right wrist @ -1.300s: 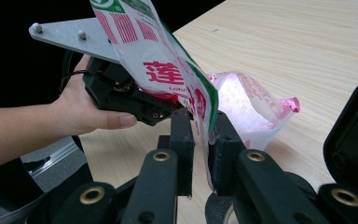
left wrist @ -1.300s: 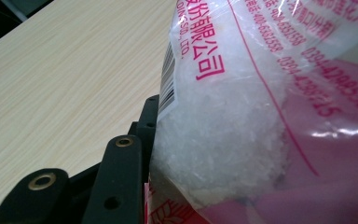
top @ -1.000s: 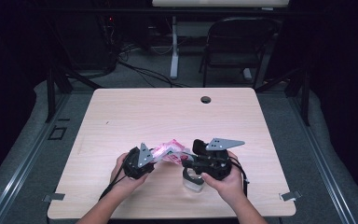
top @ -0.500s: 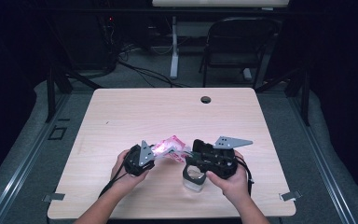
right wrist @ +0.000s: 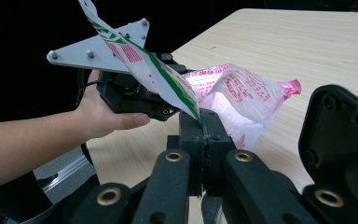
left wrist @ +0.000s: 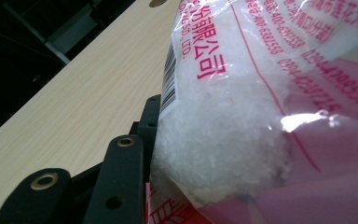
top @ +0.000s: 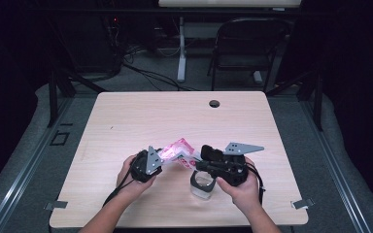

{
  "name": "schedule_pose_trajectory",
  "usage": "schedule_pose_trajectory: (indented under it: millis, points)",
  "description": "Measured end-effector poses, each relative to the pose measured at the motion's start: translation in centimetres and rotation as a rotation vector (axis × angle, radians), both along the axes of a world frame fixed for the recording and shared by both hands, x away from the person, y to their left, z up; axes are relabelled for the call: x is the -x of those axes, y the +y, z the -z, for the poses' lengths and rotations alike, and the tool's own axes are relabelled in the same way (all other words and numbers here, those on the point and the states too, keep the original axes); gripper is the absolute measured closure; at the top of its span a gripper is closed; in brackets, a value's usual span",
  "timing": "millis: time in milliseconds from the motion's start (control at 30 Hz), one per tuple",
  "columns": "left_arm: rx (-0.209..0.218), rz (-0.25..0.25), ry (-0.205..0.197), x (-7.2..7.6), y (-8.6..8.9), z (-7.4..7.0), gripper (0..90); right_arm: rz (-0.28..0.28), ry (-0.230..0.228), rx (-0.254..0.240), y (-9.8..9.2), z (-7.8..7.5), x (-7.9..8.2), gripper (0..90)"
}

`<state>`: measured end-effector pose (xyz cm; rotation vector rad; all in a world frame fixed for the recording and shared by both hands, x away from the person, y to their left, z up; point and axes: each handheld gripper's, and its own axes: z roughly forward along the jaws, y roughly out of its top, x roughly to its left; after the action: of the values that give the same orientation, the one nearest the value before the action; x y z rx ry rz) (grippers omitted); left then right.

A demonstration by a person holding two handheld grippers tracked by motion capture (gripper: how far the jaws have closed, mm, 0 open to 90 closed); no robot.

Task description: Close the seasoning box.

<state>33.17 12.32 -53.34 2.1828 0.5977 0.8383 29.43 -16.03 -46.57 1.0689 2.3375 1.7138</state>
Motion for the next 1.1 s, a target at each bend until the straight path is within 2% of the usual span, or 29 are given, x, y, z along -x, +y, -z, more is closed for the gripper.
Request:
schedule_pose_trajectory:
  millis: [167, 367, 633, 700, 767, 933, 1100]
  points:
    - [0.018, -0.01, -0.001, 0.0, 0.0, 0.4, 64.4, -0.005, -0.013, 0.019, 0.5, 0.4, 0.4, 90.0]
    - [0.036, -0.019, 0.0, -0.1, 0.2, 0.4, 64.6, -0.01, -0.053, 0.056, 1.3, 0.7, 1.0, 90.0]
    - [0.072, -0.023, 0.018, -0.3, 0.3, 0.6, 64.9, -0.017, -0.095, 0.101, 2.3, 1.1, 1.8, 90.0]
    - [0.085, -0.028, 0.021, -0.4, 0.3, 0.6, 65.0, -0.018, -0.094, 0.101, 2.2, 1.2, 1.8, 90.0]
    - [0.091, -0.029, 0.016, -0.4, 0.4, 0.6, 65.0, -0.017, -0.09, 0.091, 2.2, 1.3, 1.8, 90.0]
    - [0.1, -0.032, 0.005, -0.5, 0.2, 0.5, 65.1, -0.017, -0.094, 0.103, 2.2, 1.4, 2.0, 90.0]
    - [0.091, -0.036, -0.03, -0.5, -0.2, 0.3, 65.1, -0.003, -0.099, 0.114, 1.9, 1.4, 2.1, 90.0]
